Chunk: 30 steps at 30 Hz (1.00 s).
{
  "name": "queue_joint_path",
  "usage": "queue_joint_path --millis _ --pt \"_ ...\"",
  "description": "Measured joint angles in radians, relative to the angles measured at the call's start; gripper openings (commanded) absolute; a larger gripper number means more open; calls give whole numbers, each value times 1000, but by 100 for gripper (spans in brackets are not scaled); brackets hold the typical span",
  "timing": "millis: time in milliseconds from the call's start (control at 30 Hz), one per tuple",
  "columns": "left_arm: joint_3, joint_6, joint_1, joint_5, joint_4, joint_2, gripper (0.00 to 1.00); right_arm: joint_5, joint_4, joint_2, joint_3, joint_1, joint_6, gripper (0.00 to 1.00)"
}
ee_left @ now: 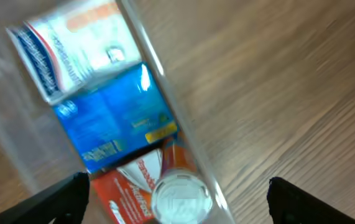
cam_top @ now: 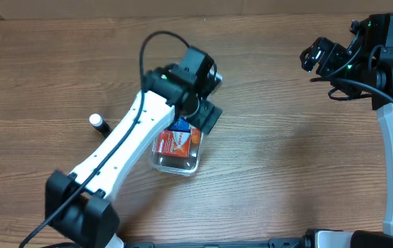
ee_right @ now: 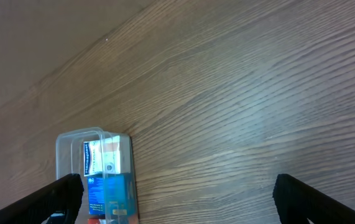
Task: Pack container
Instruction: 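Move the left gripper to the dark medicine bottle and grasp it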
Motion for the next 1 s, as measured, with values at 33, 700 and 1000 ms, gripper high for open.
queue_joint_path --millis 33,700,1000 --pt "47 -6 3 -1 -38 -12 96 0 0 0 0 0 0 100" --pt "-16 -280 650 -169 -298 -209 81 0 0 0 0 0 0 100" --pt "-274 -267 695 -114 -67 -53 69 0 0 0 0 0 0 100"
